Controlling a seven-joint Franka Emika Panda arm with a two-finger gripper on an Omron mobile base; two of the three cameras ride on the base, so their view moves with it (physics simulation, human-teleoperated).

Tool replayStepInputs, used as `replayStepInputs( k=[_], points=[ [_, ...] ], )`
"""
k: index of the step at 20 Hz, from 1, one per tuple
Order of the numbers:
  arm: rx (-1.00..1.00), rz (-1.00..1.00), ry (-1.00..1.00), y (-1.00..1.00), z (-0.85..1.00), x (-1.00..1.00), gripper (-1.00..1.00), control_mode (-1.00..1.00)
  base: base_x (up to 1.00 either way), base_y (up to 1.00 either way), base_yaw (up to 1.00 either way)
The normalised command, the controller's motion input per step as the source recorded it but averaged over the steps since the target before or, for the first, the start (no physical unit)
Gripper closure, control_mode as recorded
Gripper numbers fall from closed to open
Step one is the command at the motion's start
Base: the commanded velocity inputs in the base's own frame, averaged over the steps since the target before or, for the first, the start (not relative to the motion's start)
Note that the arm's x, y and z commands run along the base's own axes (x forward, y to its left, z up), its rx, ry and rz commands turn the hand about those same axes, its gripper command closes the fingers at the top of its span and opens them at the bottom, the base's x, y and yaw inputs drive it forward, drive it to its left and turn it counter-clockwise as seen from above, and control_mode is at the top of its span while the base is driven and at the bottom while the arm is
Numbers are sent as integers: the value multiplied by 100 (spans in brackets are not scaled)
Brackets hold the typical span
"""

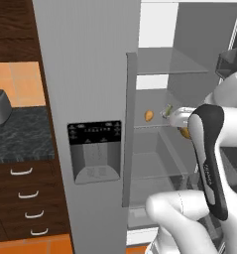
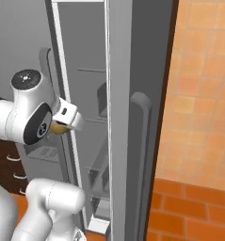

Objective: Place one potato and one fish in each tupperware on the nearby counter, to pack two identical lunches.

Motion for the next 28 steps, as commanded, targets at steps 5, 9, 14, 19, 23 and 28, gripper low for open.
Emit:
replayStepInputs(
  k=[5, 9, 14, 19, 23, 28],
  points=[
    [0, 0, 0, 0, 0, 0, 100, 100, -18, 91, 0],
    [0, 0, 0, 0, 0, 0, 100, 100, 0, 100, 0],
    [0, 0, 0, 0, 0, 0, 100, 100, 4, 100, -4],
    [0, 0, 0, 0, 0, 0, 100, 100, 1, 100, -7],
    [0, 0, 0, 0, 0, 0, 100, 100, 0, 100, -7],
    [0, 0, 0, 0, 0, 0, 100, 100, 3, 100, -5]
  ],
)
